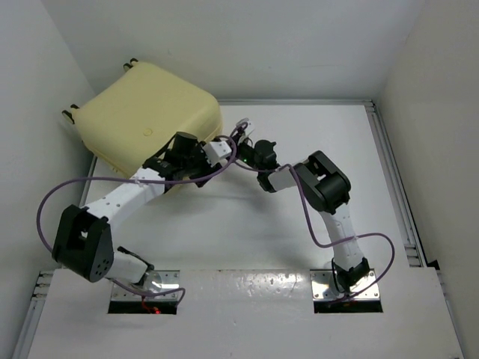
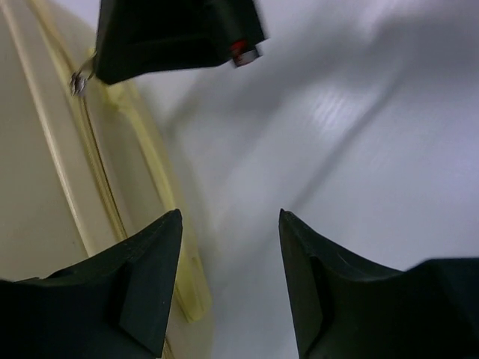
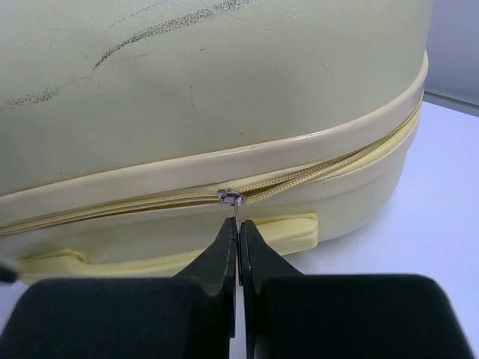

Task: Pack the luggage

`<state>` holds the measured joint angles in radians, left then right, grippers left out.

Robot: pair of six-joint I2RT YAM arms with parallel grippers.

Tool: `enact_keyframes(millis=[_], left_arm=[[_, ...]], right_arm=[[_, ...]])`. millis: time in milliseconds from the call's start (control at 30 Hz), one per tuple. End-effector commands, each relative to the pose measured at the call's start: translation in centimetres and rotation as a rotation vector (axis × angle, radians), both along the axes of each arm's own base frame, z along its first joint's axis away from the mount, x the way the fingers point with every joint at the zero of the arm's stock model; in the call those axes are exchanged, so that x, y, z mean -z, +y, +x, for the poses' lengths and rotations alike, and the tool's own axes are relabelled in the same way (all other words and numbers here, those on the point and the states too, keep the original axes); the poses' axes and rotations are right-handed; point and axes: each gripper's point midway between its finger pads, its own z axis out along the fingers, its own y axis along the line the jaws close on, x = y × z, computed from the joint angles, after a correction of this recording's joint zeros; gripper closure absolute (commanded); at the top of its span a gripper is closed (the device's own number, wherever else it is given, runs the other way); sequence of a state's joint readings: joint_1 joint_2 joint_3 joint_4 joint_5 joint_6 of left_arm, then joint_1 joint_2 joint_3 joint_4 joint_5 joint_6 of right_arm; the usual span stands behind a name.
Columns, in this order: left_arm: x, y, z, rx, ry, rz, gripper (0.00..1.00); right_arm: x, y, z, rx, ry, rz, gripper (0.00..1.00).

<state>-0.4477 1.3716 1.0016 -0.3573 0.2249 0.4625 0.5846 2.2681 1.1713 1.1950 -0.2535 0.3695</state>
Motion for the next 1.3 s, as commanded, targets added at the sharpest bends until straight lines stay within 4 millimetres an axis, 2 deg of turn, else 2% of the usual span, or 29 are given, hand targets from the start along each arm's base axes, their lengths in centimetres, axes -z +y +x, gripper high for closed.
enact_keyframes(millis=[0, 133, 200, 233, 300, 333, 367, 433, 533, 600, 700, 767, 833, 933, 967, 1000, 1033, 1067, 1100, 1133, 1167, 1267], left_arm=[[3.4, 2.8, 2.6, -0.234, -0.013, 0.103, 0.41], [5.7, 3.4, 3.9, -0.291, 0.026, 0.148, 0.41], [6.0, 3.6, 4.6, -0.293, 0.024, 0.156, 0.41], [7.2, 3.6, 4.5, -0.291, 0.049, 0.173, 0.41], [7.4, 4.0, 5.5, -0.315, 0.047, 0.187, 0.41], [8.7, 4.2, 5.7, -0.331, 0.074, 0.206, 0.41], [9.0, 4.3, 5.9, -0.346, 0.079, 0.213, 0.41], [9.3, 4.9, 6.7, -0.374, 0.077, 0.23, 0.44], [10.1, 5.5, 6.6, -0.37, 0.085, 0.278, 0.52], [10.7, 6.2, 6.3, -0.377, 0.089, 0.313, 0.52], [11.1, 7.4, 6.6, -0.416, 0.064, 0.368, 0.4], [12.0, 7.7, 6.4, -0.427, 0.07, 0.41, 0.4], [12.0, 7.7, 6.7, -0.434, 0.066, 0.417, 0.45], [11.2, 7.6, 6.9, -0.4, 0.054, 0.398, 0.65], [11.7, 7.4, 6.2, -0.361, 0.078, 0.379, 0.8], [11.5, 7.9, 5.9, -0.353, 0.079, 0.375, 0.86], [10.4, 7.8, 5.7, -0.325, 0.053, 0.368, 0.9], [11.1, 7.9, 4.3, -0.289, 0.085, 0.356, 0.97], [10.8, 8.0, 3.8, -0.274, 0.079, 0.354, 1.0], [9.3, 8.4, 3.7, -0.256, 0.04, 0.345, 1.0], [10.1, 8.6, 2.0, -0.216, 0.072, 0.342, 1.0], [9.3, 9.4, -1.2, -0.098, 0.052, 0.342, 1.0]], right_arm=[[-5.2, -2.0, 1.6, 0.076, -0.169, 0.053, 1.0], [-5.1, -2.2, 1.9, 0.072, -0.161, 0.061, 1.0], [-5.0, -2.5, 2.3, 0.077, -0.162, 0.06, 1.0], [-5.2, -2.3, 2.2, 0.072, -0.162, 0.064, 1.0], [-5.1, -2.7, 2.6, 0.076, -0.162, 0.063, 1.0], [-5.1, -2.9, 3.0, 0.082, -0.163, 0.064, 1.0], [-4.9, -3.0, 3.0, 0.083, -0.157, 0.063, 1.0], [-4.8, -3.0, 3.2, 0.081, -0.158, 0.06, 1.0], [-4.7, -3.3, 3.6, 0.087, -0.154, 0.055, 1.0], [-4.8, -3.3, 3.7, 0.084, -0.156, 0.057, 1.0], [-4.6, -3.5, 3.9, 0.086, -0.15, 0.056, 1.0], [-4.6, -3.5, 3.8, 0.085, -0.146, 0.06, 1.0], [-4.7, -3.5, 4.0, 0.088, -0.155, 0.057, 1.0], [-4.7, -3.3, 3.8, 0.086, -0.156, 0.053, 1.0], [-4.7, -3.5, 4.0, 0.092, -0.157, 0.052, 1.0], [-4.8, -3.5, 3.9, 0.093, -0.16, 0.048, 1.0], [-4.8, -3.6, 4.1, 0.1, -0.162, 0.044, 1.0], [-4.8, -3.6, 4.0, 0.101, -0.162, 0.044, 1.0], [-4.9, -3.8, 4.0, 0.107, -0.169, 0.037, 1.0], [-4.9, -4.1, 4.1, 0.115, -0.169, 0.035, 1.0], [-5.0, -4.4, 4.0, 0.122, -0.172, 0.028, 1.0], [-5.2, -5.7, 3.8, 0.148, -0.177, 0.016, 1.0]])
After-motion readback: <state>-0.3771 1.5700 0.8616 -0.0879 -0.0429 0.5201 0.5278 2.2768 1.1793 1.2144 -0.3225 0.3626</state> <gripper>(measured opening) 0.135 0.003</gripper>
